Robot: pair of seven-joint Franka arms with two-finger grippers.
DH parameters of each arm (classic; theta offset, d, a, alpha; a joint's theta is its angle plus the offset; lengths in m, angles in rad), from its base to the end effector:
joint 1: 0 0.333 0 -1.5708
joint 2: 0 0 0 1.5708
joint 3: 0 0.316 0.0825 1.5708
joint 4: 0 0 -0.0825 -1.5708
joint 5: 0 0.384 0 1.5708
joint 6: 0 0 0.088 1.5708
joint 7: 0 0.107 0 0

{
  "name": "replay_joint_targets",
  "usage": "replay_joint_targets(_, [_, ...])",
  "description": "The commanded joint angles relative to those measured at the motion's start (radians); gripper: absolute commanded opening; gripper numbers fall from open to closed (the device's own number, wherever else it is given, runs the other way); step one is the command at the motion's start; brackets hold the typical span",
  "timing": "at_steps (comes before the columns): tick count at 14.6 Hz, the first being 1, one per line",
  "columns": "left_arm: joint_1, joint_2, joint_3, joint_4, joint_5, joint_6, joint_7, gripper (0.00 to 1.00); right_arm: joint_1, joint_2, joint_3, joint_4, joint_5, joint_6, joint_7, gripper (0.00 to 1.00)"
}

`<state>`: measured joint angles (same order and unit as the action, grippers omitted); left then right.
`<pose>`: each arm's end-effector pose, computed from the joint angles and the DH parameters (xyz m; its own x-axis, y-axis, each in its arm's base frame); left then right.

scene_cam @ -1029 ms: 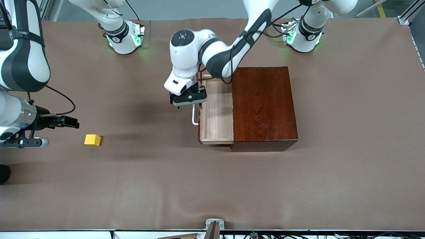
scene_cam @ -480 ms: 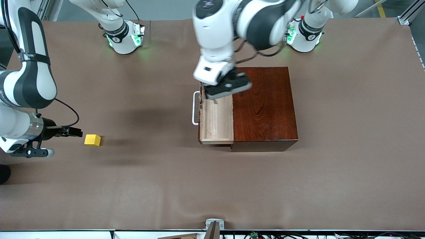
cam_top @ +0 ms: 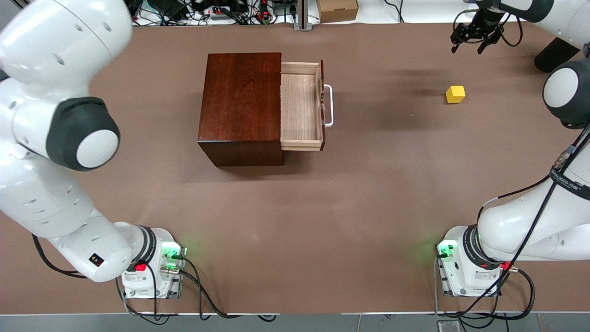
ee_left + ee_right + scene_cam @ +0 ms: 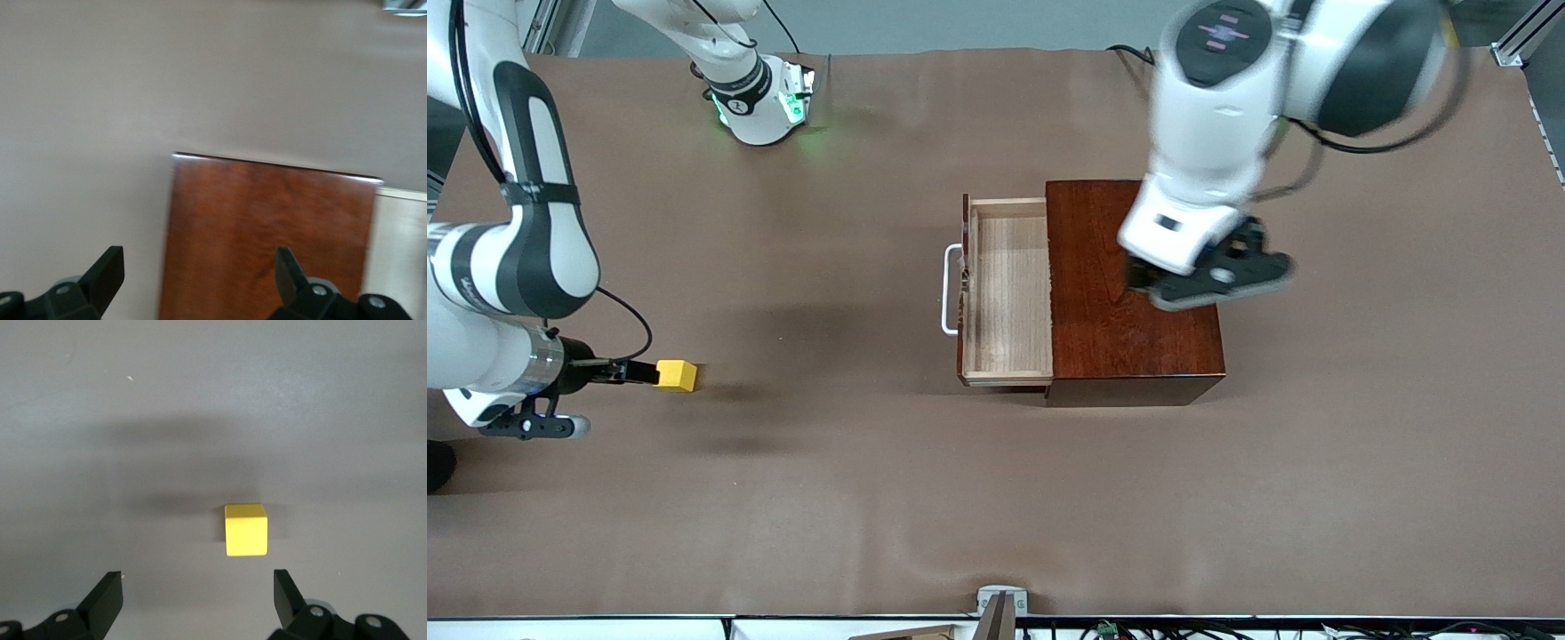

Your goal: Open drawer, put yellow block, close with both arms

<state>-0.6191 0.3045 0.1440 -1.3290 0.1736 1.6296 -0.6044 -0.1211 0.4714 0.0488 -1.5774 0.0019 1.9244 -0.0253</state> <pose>0.5786 -0.2938 0.5647 0.9876 0.1007 0.1201 0.1212 -0.9766 -0.1779 0.6679 -0.0523 0.3569 0.9912 -0.0496 -0.1229 -0.0533 -0.9982 -0.0270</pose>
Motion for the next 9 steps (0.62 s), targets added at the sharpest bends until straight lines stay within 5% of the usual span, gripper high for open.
replay_joint_targets(1, [0.096,-0.041,-0.017,-0.047,-0.054,0.006,0.108,1.0,-0.018,0.003,0.011,-0.059,-0.013,0.069,0.004,1.0])
replay_joint_targets(9, [0.304,-0.113,-0.017,-0.117,-0.063,-0.017,0.368,1.0,-0.029,0.056,0.011,-0.105,-0.051,0.134,0.002,1.0])
